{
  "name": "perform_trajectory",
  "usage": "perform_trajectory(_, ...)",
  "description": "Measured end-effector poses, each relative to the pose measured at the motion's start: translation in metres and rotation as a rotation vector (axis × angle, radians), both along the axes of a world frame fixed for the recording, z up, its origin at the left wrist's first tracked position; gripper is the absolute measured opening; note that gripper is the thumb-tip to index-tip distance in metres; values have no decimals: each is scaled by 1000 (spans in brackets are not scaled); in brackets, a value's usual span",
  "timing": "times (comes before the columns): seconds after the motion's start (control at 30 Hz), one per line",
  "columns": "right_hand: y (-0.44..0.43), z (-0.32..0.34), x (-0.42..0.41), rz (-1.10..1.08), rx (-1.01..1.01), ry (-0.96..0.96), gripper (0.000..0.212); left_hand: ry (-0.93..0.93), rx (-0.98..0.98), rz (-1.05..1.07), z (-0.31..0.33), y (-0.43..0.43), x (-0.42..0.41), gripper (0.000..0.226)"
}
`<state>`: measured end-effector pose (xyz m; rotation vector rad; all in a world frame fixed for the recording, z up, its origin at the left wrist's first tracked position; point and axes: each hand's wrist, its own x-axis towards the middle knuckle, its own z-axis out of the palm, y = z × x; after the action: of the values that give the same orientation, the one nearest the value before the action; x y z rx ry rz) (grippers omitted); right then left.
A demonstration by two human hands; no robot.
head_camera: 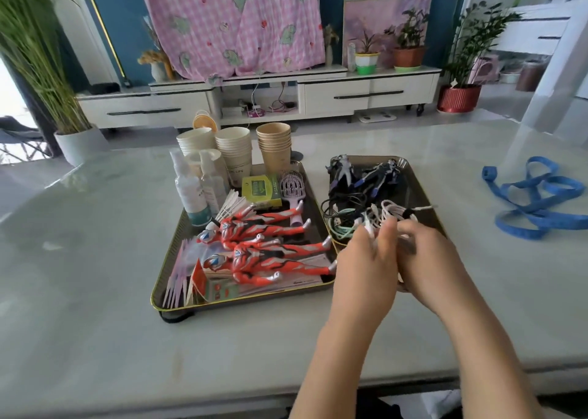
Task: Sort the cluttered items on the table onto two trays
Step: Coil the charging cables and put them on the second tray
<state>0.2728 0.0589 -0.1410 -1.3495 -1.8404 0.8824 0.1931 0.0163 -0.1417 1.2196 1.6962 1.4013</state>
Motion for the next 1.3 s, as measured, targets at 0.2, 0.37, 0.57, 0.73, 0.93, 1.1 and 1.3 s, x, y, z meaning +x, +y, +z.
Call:
perform_trajectory(0.2, 2, 0, -16, 75, 85, -68, 15, 654, 405, 338, -39, -68, -72, 21)
perform_trajectory(0.37, -3, -2, -35, 41, 95, -32, 14, 976, 234, 376, -63, -115, -167, 40)
perform_trajectory(0.57, -12, -14, -52, -41, -10, -1, 13, 992, 191, 380, -71, -135, -210, 49)
perform_trajectory(0.73, -19, -23, -66, -166, 38, -139, 21, 1002, 68, 311, -67, -137, -222, 39)
perform_trajectory(0.93, -28, -25, -79, -188, 137, -101, 20, 1167, 189, 139, -67, -135, -234, 56)
perform_trajectory(1.1, -32, -30, -85, -214, 214, -70, 23, 1291, 221, 118, -59, -134, -234, 67)
perform_trajectory(1.3, -42, -32, -107, -100, 255, -93, 23, 1285, 179, 166, -54, -152, -261, 42)
